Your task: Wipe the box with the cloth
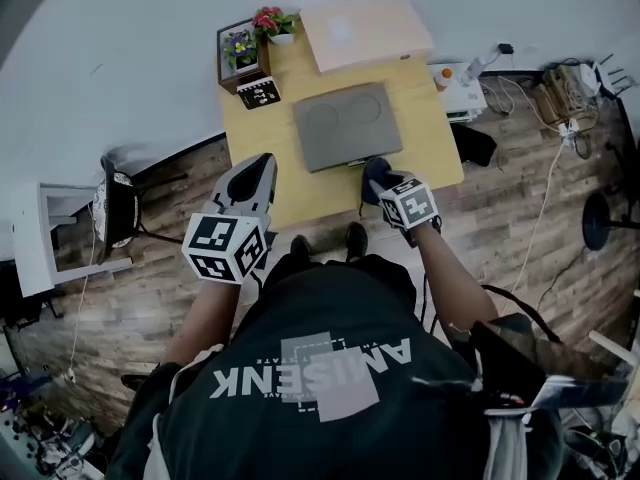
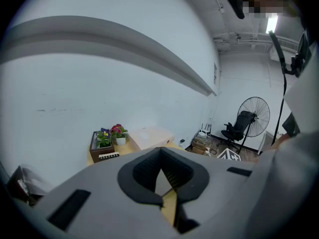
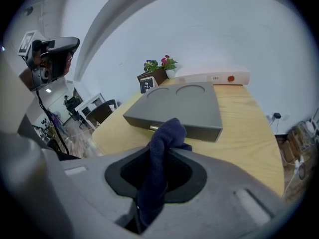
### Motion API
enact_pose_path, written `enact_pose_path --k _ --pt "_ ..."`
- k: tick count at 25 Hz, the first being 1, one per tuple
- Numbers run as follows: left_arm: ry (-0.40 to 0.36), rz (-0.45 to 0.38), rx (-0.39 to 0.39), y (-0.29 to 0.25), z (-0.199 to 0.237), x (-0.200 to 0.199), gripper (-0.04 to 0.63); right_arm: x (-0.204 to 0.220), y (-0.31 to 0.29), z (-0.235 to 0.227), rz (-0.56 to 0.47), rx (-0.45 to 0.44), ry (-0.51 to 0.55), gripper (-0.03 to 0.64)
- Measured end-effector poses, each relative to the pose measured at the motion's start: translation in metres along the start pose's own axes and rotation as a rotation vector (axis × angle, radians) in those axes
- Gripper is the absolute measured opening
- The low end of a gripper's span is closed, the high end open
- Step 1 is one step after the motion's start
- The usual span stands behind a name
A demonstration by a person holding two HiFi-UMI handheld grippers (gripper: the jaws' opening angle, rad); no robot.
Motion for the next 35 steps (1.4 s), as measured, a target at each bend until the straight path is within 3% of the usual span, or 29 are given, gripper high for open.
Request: enact_pose_path --k 5,9,17,25,35 --pt "-0.036 -0.024 0.098 -0.005 0.005 0.001 0.0 0.017 -0.002 0.023 0.025 0.006 0.04 0.071" --pt "-0.032 0.005 0.068 0.0 0.037 0.004 0.0 0.018 -0.014 0.035 0.006 0.033 -0.05 0.071" --pt "-0.005 -0.003 0.09 0.029 0.102 0.014 0.0 0.01 -0.043 0.054 -0.029 0.158 -0.217 0.071" --pt "0.015 0.005 0.012 0.054 0.157 0.017 0.0 -0.011 -0.063 0.055 -0.054 0.25 -0.279 0.071" --pt "-0.001 0.019 0.049 0.064 0.194 0.024 0.0 -0.021 -0.08 0.075 -0.049 0.256 -0.222 0.071"
Point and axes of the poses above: the fingertips, and each gripper's own axes: y backward along the fingers, z to its left, x out of its underside, the point moved 6 cm from there along y, backward along the fingers
